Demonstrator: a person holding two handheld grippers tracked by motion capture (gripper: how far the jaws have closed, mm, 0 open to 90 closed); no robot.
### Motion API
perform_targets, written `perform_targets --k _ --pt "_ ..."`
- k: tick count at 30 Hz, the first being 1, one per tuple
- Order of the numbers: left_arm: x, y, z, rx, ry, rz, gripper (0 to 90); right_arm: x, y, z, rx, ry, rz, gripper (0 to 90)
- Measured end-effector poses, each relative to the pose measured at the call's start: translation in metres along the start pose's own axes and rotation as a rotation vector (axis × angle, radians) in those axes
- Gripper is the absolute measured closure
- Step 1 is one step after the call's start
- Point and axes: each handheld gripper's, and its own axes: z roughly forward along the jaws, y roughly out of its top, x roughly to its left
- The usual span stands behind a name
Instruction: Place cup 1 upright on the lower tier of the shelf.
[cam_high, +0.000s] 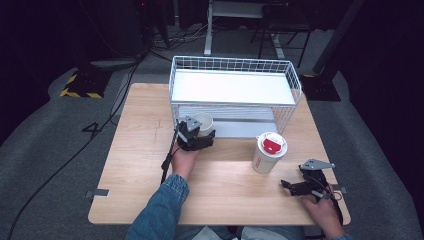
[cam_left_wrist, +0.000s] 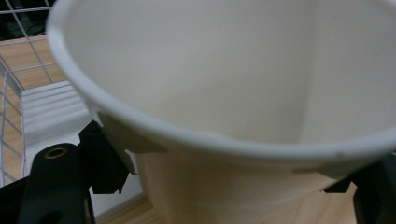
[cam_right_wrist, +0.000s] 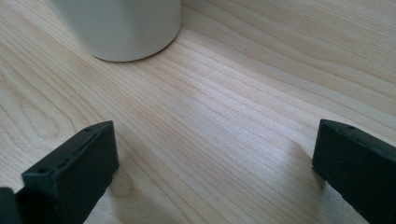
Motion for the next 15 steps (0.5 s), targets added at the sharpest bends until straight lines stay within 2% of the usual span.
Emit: perform_targets --k 4,6,7,12,15 --pt "0.005 -0.002 0.007 -0.019 0.04 -0.006 22.4 0.0 0.0 0.0 0.0 0.0 0.0 0.3" --pt "0.008 -0.001 0.011 0.011 0.052 -0.008 22.4 0.0 0.0 0.0 0.0 -0.002 0.003 0.3" --pt "0.009 0.0 0.012 0.023 0.062 0.005 22.3 0.0 0.0 0.0 0.0 -0.002 0.001 0.4" --pt "0.014 0.001 0.021 0.001 0.083 0.006 22.3 0.0 0.0 0.0 0.0 -0.002 0.003 0.4" --pt "0.019 -0.003 0.026 -0.001 0.092 -0.01 22.3 0.0 0.0 0.0 0.0 -0.002 0.003 0.4"
